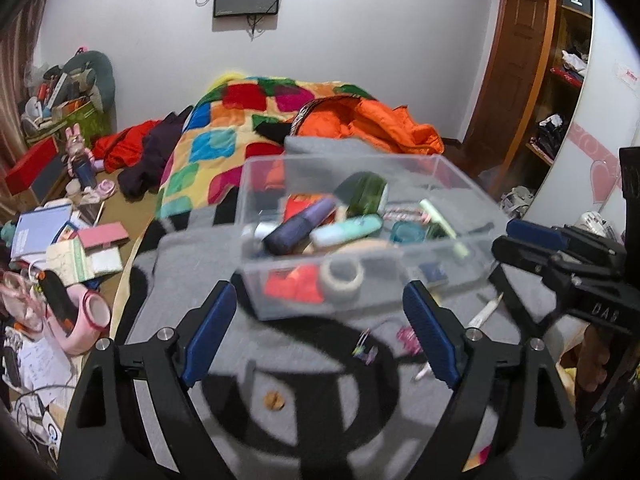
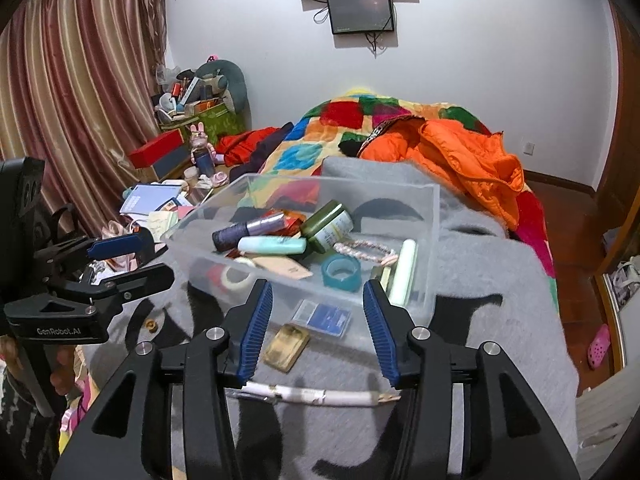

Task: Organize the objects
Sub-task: 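Carry the mint bottle and green packet into the clear box and release both, then grasp the small brown bead with the left gripper while the right grasps the beige block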

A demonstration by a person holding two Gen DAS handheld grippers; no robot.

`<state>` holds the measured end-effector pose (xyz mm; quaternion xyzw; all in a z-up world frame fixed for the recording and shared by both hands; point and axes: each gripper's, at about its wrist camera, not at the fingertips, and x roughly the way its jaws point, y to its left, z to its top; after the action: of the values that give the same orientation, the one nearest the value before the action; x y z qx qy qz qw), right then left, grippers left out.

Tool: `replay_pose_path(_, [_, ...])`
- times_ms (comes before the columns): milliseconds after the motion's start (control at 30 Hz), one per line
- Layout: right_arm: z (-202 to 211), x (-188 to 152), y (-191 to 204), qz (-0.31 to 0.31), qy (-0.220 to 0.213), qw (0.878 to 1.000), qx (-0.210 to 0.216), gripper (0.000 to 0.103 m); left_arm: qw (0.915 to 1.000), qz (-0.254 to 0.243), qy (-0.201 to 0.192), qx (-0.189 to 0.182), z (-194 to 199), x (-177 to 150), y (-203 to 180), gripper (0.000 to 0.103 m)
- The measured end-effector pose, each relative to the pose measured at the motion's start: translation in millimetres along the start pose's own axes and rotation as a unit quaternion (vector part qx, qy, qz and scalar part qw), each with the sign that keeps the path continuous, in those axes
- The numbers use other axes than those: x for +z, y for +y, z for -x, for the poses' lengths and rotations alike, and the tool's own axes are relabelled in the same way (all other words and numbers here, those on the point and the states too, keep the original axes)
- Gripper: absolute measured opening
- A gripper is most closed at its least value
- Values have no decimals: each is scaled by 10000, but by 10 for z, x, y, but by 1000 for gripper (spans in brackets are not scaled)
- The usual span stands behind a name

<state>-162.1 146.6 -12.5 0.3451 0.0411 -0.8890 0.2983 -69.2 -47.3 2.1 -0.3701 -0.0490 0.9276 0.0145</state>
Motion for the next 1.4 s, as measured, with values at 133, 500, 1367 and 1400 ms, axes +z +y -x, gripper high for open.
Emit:
replay_pose_path(133, [-67, -119, 66, 19, 214, 9997, 147, 44, 9998, -4, 167, 102, -24, -212, 83, 85])
replay_pose_path(500, [-459, -386, 141, 44, 816, 9967, -9, 44, 9982, 13, 598, 88, -199, -654, 151, 40])
replay_pose_path(1367, [-533, -431, 223, 33, 807, 9967, 33, 24, 9995, -15, 305, -74, -79, -635, -38, 13])
replay_pose_path(1400, [-496, -429, 209, 5, 765, 9971, 40, 23, 9995, -31, 287, -116, -74, -618, -67, 13])
